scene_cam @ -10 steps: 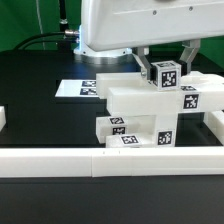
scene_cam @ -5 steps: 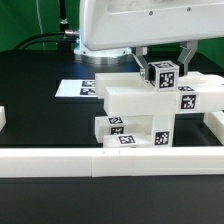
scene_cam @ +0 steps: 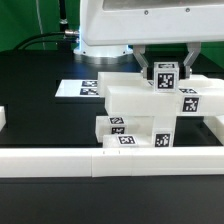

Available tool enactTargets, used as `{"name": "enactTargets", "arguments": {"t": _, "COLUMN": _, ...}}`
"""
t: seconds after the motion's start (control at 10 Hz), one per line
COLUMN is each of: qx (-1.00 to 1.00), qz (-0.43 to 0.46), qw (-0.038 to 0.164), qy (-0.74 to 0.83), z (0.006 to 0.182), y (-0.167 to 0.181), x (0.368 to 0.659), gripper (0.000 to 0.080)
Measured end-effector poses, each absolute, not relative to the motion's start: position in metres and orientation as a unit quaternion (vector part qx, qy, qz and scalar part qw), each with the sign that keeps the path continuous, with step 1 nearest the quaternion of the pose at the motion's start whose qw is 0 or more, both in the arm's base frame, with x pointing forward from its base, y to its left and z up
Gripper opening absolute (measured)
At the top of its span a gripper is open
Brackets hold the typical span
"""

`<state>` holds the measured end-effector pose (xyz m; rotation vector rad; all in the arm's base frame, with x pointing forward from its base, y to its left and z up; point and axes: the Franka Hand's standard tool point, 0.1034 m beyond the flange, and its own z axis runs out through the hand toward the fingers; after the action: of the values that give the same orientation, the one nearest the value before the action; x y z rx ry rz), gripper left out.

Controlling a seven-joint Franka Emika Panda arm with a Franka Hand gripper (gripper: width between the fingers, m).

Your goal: Assemble chair

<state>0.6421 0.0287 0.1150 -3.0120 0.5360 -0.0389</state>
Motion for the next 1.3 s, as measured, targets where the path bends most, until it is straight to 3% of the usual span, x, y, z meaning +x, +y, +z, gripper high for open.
{"name": "enactTargets", "arguments": {"t": 0.8, "qx": -0.878, "qz": -0.007, "qw": 0.056, "qy": 0.475, "z": 0.115, "y": 0.037, "x": 0.642, "gripper": 0.0284}}
{"name": "enactTargets", "arguments": {"t": 0.9, "qx": -0.861, "qz": -0.008, "qw": 0.059, "qy": 0.505, "z": 0.115, "y": 0.038, "x": 0.642, "gripper": 0.0284}}
{"name": "enactTargets", "arguments": {"t": 1.0, "qx": -0.822, "qz": -0.008, "qw": 0.076, "qy": 0.564, "z": 0.115, "y": 0.038, "x": 0.644, "gripper": 0.0284}}
{"name": "enactTargets", "arguments": {"t": 1.1, "qx": -0.830, "qz": -0.010, "qw": 0.077, "qy": 0.553, "z": 0.115, "y": 0.039, "x": 0.644, "gripper": 0.0284}}
{"name": "enactTargets", "arguments": {"t": 1.2, "qx": -0.832, "qz": -0.009, "qw": 0.076, "qy": 0.549, "z": 0.114, "y": 0.039, "x": 0.644, "gripper": 0.0349}}
{"name": "enactTargets", "arguments": {"t": 1.3, "qx": -0.842, "qz": -0.010, "qw": 0.076, "qy": 0.535, "z": 0.114, "y": 0.039, "x": 0.644, "gripper": 0.0514}}
